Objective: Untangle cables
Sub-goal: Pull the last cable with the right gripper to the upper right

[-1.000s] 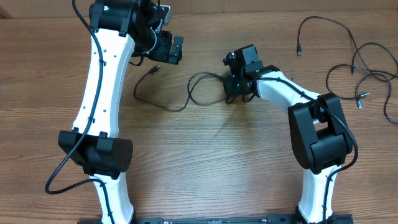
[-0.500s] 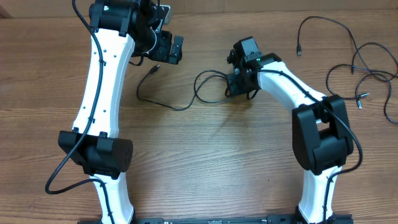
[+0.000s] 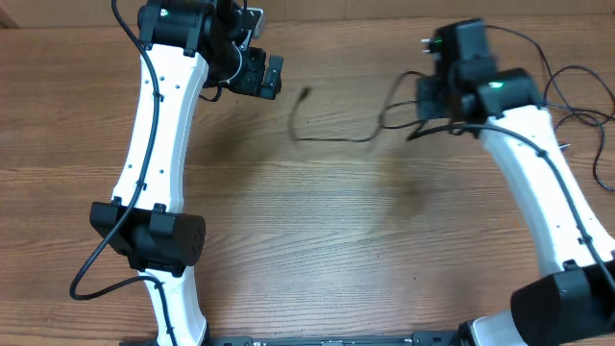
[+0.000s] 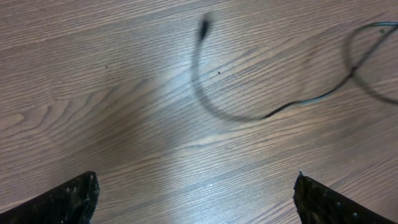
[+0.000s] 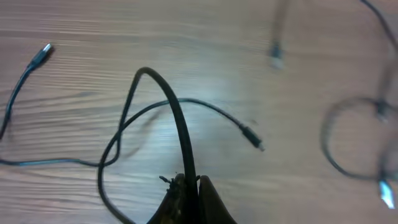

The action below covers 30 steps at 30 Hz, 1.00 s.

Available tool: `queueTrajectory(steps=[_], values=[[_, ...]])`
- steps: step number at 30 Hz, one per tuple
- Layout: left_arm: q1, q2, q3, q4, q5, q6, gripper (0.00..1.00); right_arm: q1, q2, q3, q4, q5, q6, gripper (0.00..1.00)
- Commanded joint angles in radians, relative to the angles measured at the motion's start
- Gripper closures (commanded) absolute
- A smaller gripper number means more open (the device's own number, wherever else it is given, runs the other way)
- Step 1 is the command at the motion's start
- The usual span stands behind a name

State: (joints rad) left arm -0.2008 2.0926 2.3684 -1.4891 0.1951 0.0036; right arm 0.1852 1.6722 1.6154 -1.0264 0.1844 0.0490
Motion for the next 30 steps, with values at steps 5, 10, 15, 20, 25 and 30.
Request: queueTrajectory(steps=[5, 10, 15, 20, 25, 30], values=[[-0.002, -0.020, 0.016, 0.002, 0.011, 0.016, 0.00, -0.275, -0.066, 0.023, -0.116, 0.024, 0.083, 0.96], [-0.002, -0.020, 0.016, 0.002, 0.011, 0.016, 0.00, -0.460, -0.073, 0.023, -0.180, 0.024, 0.117, 0.96], [-0.002, -0.020, 0.016, 0.002, 0.011, 0.016, 0.00, -0.603, -0.074, 0.023, -0.233, 0.024, 0.138, 0.96], [-0.002, -0.020, 0.016, 0.002, 0.011, 0.016, 0.00, -0.746, -0.074, 0.023, -0.267, 0.023, 0.138, 0.96], [-0.002, -0.020, 0.016, 0.002, 0.011, 0.016, 0.00, -0.890, -0.074, 0.023, -0.254, 0.022, 0.138, 0.96], [-0.002, -0.020, 0.016, 0.002, 0.011, 0.016, 0.00, -1.007, -0.074, 0.023, -0.230, -0.023, 0.195, 0.96]])
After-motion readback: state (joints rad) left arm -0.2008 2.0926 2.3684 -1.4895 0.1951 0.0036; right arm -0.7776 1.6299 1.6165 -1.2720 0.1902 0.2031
